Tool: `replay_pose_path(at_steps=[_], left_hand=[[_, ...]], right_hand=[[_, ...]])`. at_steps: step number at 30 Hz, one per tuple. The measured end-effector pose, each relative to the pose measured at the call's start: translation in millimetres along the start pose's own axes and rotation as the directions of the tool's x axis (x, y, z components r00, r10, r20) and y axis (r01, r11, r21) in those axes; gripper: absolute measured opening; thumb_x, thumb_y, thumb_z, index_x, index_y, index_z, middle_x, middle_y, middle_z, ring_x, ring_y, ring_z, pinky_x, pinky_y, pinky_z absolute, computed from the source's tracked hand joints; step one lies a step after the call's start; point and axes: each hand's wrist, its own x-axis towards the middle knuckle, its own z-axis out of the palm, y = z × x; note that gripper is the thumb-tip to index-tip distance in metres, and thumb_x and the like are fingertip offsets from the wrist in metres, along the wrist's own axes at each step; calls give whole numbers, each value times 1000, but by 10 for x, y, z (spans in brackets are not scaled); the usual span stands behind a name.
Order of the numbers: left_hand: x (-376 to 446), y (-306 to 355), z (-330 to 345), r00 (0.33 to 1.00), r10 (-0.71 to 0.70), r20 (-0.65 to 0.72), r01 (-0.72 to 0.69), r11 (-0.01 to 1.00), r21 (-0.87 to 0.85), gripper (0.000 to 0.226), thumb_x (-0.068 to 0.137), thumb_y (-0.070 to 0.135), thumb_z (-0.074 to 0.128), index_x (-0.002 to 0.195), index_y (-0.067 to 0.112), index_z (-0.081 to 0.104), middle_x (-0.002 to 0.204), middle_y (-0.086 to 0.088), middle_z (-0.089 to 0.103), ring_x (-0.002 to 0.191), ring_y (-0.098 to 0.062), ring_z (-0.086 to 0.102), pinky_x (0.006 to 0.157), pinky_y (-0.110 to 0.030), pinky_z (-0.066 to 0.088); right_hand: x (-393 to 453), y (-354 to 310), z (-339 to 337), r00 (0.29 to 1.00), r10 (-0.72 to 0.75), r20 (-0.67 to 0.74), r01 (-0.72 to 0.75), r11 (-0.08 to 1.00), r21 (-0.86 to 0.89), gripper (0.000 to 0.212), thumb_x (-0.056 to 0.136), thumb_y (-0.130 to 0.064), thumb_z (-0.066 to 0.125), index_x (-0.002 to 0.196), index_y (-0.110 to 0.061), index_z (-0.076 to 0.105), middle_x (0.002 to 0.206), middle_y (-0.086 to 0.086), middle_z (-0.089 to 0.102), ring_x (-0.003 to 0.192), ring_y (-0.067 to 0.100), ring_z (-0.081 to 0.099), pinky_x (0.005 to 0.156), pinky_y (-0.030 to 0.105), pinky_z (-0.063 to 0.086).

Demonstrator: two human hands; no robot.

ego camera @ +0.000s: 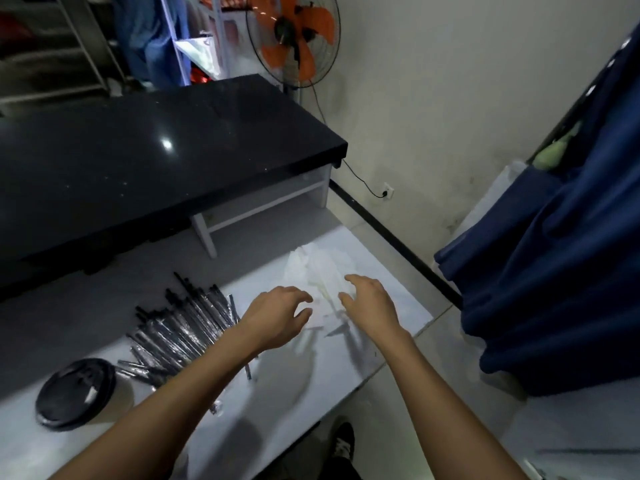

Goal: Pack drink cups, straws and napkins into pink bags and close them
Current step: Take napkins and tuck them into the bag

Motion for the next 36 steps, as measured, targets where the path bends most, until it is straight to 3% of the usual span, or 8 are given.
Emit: replay_pose_path(at_steps=[5,11,16,22,25,30,32,36], left_hand=[[275,52,147,989,-145,-35,144,989,-36,35,102,39,47,131,27,61,140,6,59,126,-20,52,99,-37,46],[382,124,295,963,-263,-56,258,962,-86,31,101,35,50,126,24,64,135,5,61,121,-21,55,94,-38,48],[436,153,344,937,-339,-87,323,932,-164,31,101,39,49,127,28,64,135,9,61,123,-17,54,97,-37,47],[441,165,324,878,-453,-155,382,858,-344,30,99,39,55,126,31,66,131,12,64,122,-12,56,101,-35,46],[445,184,295,818,-552,-164,373,724,-580,30,97,32,61,126,27,67,125,11,69,116,-5,61,102,-33,48],[440,265,199,768,-639,-45,198,302,-932,15,100,23,61,111,23,71,104,6,76,102,-10,71,85,-33,56],[422,288,187,752,-658,-30,159,226,-961,9,99,20,61,97,19,70,96,3,76,99,-16,73,81,-33,56],[380,274,262,698,-715,-41,121,175,-977,11,95,11,65,100,11,75,96,-6,78,93,-23,74,80,-37,59]], right_hand=[[557,132,79,998,-53,45,53,999,2,49,99,-40,58,140,-15,53,136,6,59,124,26,54,100,37,48],[870,188,209,983,-134,122,136,991,-5,36,96,-41,62,120,-14,64,116,4,65,107,27,63,84,34,51],[910,170,217,975,-174,142,152,977,151,36,95,-29,66,130,-21,63,127,-2,67,112,20,64,94,35,55],[1012,73,-27,971,-197,134,128,905,405,15,89,-20,70,104,-20,69,96,-11,68,88,8,65,80,25,55],[1036,5,-142,960,-223,169,97,831,548,9,84,-18,74,90,-24,72,86,-14,71,80,3,67,74,21,55],[987,-96,-87,920,-306,243,73,746,662,17,79,-16,81,92,-22,73,87,-6,75,82,6,70,72,21,55],[946,-116,-19,910,-322,261,70,739,670,19,77,-24,84,91,-24,71,86,-4,75,82,8,71,71,23,56],[882,-112,97,884,-353,306,82,762,643,24,76,-30,86,94,-25,71,88,-4,74,82,7,70,74,26,59]])
